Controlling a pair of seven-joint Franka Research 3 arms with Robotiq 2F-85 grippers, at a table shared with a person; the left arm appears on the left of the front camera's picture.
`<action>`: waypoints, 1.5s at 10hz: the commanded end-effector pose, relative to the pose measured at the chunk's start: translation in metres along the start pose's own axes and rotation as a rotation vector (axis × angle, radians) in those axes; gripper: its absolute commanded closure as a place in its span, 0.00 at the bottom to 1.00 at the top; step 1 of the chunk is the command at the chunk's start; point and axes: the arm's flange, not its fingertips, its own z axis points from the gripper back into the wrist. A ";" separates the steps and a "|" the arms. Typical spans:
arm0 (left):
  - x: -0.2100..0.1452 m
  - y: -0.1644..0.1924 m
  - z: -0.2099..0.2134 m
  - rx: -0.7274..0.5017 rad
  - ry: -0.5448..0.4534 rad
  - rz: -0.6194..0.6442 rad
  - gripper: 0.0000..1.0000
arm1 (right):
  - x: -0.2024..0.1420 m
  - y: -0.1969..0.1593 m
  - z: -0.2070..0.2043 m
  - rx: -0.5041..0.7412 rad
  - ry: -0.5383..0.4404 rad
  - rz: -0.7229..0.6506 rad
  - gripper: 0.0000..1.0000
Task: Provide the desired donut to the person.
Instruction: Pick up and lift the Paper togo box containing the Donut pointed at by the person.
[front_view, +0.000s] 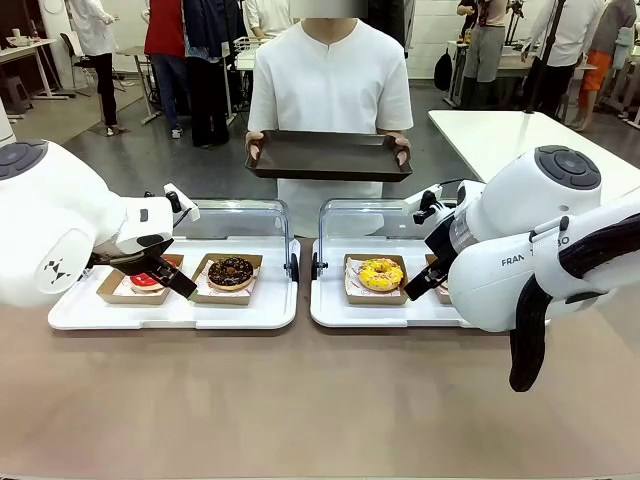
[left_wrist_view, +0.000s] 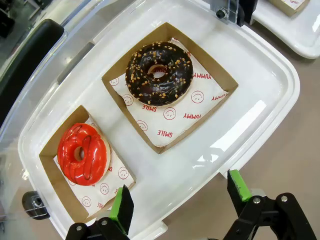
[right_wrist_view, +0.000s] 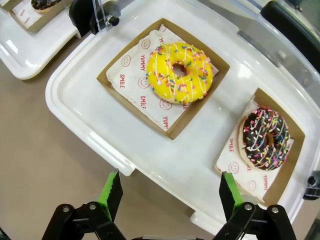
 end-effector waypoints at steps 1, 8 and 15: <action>0.000 0.000 0.000 0.000 0.000 0.000 0.00 | 0.000 0.000 0.000 0.000 0.000 0.000 0.00; 0.014 0.016 0.076 0.035 0.026 -0.023 0.00 | 0.002 0.008 0.085 -0.002 0.037 -0.026 0.00; 0.076 0.048 0.209 0.067 0.033 0.021 0.00 | 0.039 -0.005 0.238 -0.089 0.098 -0.067 0.00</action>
